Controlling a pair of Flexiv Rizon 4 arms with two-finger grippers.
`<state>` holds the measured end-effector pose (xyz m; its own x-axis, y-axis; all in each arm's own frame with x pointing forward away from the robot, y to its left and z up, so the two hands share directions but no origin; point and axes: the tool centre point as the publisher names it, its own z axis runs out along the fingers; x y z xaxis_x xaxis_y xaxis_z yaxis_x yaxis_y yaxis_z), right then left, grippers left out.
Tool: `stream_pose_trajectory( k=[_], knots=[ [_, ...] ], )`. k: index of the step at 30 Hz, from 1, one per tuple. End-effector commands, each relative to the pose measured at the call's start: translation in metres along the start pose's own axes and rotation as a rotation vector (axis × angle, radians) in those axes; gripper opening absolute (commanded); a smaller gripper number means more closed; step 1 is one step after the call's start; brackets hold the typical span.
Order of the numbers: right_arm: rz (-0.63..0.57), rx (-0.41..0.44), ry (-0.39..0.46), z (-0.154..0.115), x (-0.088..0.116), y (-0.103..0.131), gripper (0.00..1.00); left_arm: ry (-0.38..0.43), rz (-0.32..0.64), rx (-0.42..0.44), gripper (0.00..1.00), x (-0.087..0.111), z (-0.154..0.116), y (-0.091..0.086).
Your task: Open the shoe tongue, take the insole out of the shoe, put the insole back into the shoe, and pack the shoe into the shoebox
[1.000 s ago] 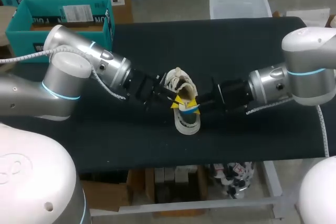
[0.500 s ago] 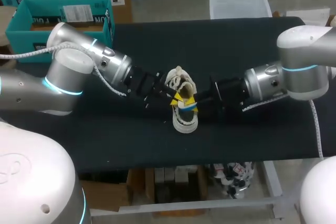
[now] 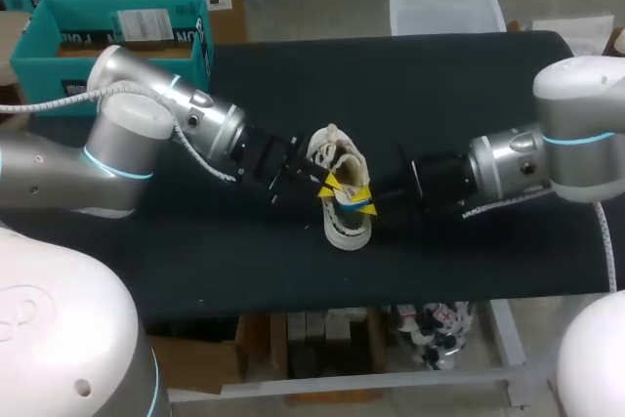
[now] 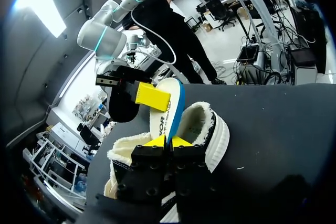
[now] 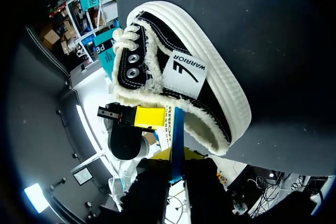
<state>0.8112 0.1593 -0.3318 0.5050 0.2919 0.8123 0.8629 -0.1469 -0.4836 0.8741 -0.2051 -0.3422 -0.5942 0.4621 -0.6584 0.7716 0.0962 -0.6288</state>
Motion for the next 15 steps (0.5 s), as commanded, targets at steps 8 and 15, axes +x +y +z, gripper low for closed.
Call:
stream_pose_trajectory(
  k=[8,15],
  knots=[
    [-0.006,-0.004,0.002,0.006,-0.003,0.0,0.0,0.008,0.037,-0.004,0.32,0.003,0.002,-0.018],
    [-0.01,-0.004,0.002,0.007,-0.001,0.002,0.0,0.019,0.075,0.0,0.1,0.003,0.007,-0.03]
  ],
)
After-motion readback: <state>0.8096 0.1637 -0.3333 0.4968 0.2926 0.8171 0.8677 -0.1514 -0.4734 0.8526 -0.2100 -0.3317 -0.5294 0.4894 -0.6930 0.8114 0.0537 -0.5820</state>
